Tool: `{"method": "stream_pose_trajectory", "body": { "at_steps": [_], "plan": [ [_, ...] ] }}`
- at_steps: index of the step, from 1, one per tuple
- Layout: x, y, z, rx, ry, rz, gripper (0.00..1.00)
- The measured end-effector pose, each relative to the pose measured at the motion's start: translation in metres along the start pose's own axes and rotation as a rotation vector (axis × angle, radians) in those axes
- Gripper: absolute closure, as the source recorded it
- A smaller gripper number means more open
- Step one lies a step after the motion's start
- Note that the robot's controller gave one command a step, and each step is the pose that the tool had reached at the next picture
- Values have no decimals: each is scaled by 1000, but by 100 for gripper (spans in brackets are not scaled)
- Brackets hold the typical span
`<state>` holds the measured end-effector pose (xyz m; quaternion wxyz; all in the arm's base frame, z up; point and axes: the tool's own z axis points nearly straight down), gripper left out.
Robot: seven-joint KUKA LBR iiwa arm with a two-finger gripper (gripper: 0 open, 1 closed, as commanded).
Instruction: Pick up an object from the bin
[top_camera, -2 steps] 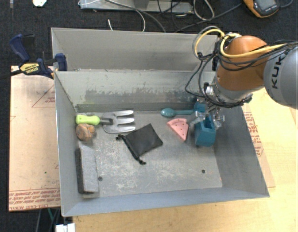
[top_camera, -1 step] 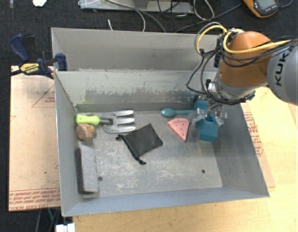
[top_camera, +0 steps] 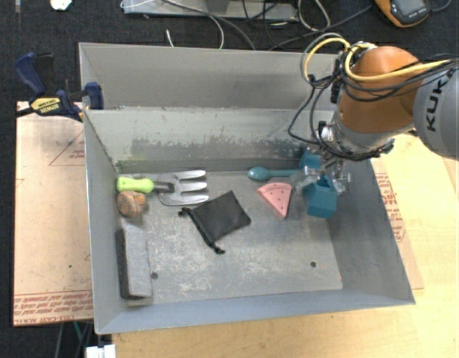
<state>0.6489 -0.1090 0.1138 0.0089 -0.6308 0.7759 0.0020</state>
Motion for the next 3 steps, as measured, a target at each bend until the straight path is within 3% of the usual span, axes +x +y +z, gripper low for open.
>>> {"method": "stream_pose_trajectory", "body": {
  "at_steps": [1, 2, 3],
  "plan": [
    [-1, 2, -39, -10, -1, 3, 100],
    [-2, -1, -85, -1, -1, 4, 100],
    [-3, 0, -107, -4, -2, 7, 100]
  ]
}}
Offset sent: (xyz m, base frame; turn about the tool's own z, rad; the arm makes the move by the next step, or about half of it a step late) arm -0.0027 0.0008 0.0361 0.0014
